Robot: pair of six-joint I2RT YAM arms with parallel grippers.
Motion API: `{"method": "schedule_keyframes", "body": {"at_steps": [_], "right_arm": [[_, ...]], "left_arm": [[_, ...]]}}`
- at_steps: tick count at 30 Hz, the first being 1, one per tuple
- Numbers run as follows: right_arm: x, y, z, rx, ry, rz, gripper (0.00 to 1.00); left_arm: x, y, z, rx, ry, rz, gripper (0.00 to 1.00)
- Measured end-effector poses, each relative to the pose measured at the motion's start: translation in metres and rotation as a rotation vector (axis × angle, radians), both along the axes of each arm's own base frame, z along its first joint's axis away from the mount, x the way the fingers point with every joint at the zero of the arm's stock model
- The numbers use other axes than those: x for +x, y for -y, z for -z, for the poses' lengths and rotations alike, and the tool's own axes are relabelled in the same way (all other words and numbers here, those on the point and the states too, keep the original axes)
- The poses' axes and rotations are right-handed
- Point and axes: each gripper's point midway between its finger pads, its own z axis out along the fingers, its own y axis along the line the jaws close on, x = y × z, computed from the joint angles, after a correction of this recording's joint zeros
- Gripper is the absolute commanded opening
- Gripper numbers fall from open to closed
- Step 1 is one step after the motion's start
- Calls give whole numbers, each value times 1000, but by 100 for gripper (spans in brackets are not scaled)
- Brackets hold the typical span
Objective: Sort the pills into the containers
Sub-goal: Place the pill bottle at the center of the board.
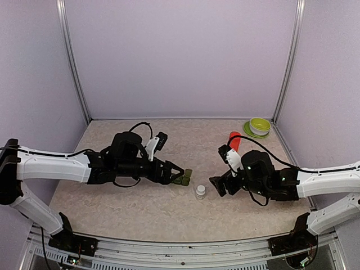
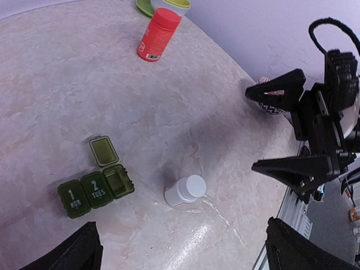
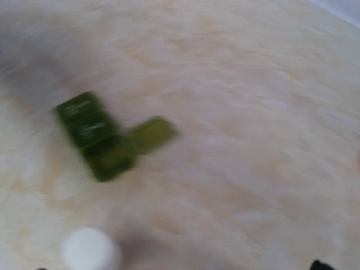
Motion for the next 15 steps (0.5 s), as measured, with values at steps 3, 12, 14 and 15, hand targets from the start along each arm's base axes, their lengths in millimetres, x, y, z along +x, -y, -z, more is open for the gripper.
{"method": "schedule_keyframes", "body": {"at_steps": [3,12,14,15], "right_arm": [[9,27,-6,29,4,104,99],[25,97,-3,69,-23,364,98],[24,101,-2,72,-26,378,98],[24,103,-2,72,-29,383,98]], "left_arm": [[-6,20,2,48,22,61,98],[-13,65,29,237,55,163,95],[-11,69,36,278,58,164,95],[-10,71,40,300,61,161,95]]}}
